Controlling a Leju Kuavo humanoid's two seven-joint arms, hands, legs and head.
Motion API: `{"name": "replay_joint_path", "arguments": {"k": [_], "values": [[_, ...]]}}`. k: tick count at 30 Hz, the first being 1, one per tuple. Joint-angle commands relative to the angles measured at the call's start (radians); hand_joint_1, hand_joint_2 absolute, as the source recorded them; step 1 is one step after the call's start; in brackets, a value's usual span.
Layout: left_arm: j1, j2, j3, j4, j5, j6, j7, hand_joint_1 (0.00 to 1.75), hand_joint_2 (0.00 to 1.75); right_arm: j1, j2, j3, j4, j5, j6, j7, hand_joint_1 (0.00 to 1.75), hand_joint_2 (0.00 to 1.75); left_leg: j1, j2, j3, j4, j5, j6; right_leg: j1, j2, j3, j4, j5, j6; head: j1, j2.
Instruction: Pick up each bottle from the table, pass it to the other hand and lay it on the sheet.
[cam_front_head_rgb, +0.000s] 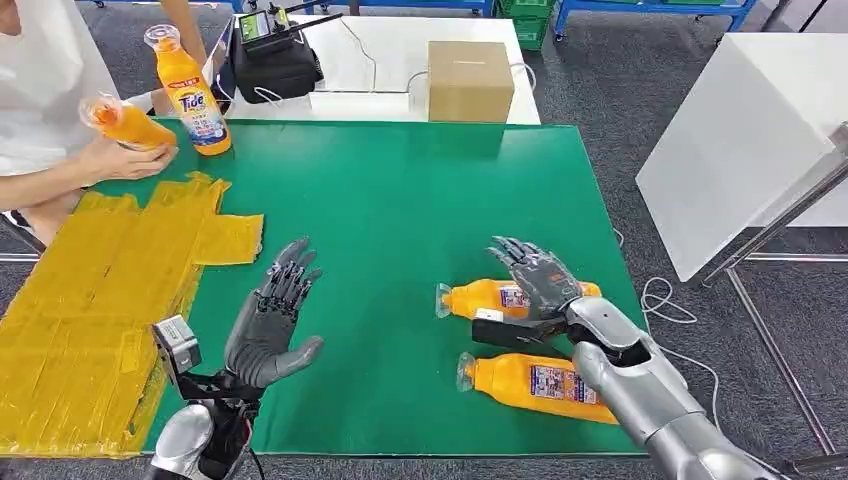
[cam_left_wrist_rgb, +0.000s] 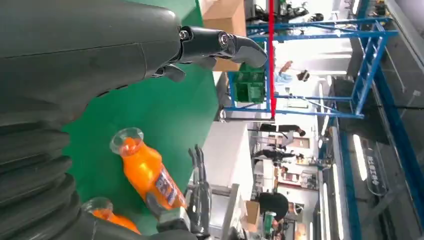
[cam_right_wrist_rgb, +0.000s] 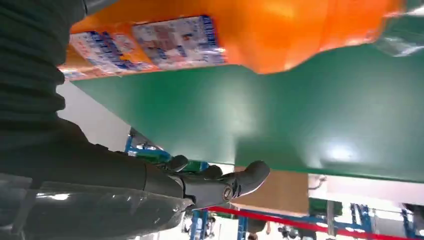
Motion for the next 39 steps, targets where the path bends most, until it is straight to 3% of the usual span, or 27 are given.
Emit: {"name": "replay_joint_path", "arguments": {"k": [1,7,11,23,39], "values": [[-0.017,0.001,0.039,0.080,0.003,0.008,0.000,0.00,1.75,-0.028,-0.213,0.058,-0.171,-0.057,0.050,0.042,0.00,1.75,-0.002,-0.001,0.001,0.000,-0.001,-0.001,-0.002,-0.001,0.001,0.001,-0.001,0.000,0.000,0.000],[-0.014,-0.002,0.043,0.075,0.002,0.011,0.000,0.00,1.75,-0.015,-0.228,0.056,-0.168,-0.058,0.054,0.068,0.00,1.75,-0.002,0.001,0.002,0.000,-0.001,-0.002,-0.001,0.001,0.002,0.000,-0.001,0.000,0.000,0.000],[-0.023,-0.003,0.036,0.079,0.013,-0.008,-0.001,0.00,1.75,-0.018,-0.194,0.056,-0.067,-0.044,0.058,0.083,0.00,1.75,-0.001,0.002,0.004,-0.001,-0.001,-0.002,-0.001,0.000,0.003,-0.002,-0.001,-0.001,0.000,0.000],[-0.069,0.004,0.006,0.133,0.029,-0.010,-0.009,0.00,1.75,-0.075,-0.148,0.137,0.057,-0.094,0.108,-0.002,0.00,1.75,-0.001,0.005,0.004,-0.001,-0.001,-0.002,-0.001,0.002,0.003,-0.001,0.000,0.000,0.000,0.000],[-0.118,-0.001,-0.037,0.191,0.049,-0.013,-0.011,0.00,1.75,-0.127,-0.006,0.193,0.309,-0.123,0.117,0.005,0.00,1.75,-0.001,0.004,0.002,0.000,-0.001,-0.001,-0.001,0.002,0.002,-0.001,0.000,0.000,0.000,0.000]]}}
